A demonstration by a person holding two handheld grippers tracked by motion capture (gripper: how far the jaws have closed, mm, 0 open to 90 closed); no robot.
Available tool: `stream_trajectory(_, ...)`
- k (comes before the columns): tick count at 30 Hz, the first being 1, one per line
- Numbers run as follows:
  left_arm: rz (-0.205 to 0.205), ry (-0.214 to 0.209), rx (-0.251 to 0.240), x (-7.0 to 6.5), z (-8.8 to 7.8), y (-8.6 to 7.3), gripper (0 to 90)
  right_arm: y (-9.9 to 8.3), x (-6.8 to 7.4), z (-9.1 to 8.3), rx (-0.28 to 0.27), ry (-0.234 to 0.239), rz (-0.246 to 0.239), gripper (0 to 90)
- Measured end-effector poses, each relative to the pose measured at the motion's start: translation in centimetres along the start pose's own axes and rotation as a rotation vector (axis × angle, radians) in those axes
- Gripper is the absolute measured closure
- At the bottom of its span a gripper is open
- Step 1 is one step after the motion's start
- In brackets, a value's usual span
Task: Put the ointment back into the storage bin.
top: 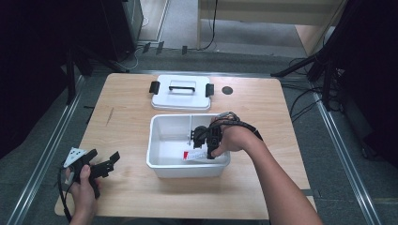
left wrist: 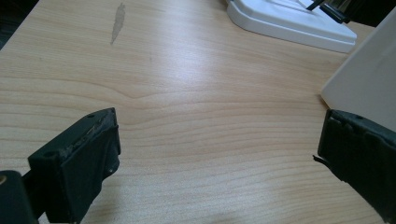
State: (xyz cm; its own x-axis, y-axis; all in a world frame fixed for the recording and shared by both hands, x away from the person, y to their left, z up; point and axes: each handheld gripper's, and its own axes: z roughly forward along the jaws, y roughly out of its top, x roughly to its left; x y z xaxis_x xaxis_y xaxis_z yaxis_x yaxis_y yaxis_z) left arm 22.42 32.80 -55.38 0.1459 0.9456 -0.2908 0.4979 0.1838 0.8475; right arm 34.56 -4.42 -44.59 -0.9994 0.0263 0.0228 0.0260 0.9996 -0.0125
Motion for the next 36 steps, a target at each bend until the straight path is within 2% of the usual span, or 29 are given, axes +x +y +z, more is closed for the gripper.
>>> stream_trajectory(21, -0.001, -0.003, 0.001, 0.0, 0.0, 0.0, 0.0, 0.2, 0.1, 0.3, 0.028, 0.009, 0.001, 72.0)
stream_trajectory(33, -0.003, -0.001, 0.0, 0.0, 0.0, 0.0, 0.0, -0.5, 0.1, -1.2, -0.032, 0.002, 0.033, 78.3)
stream_trajectory(36, 0.0, -0.001, 0.0, 0.0, 0.0, 0.0, 0.0, -1.1, 0.1, -2.2, -0.072, 0.005, 0.045, 80.5)
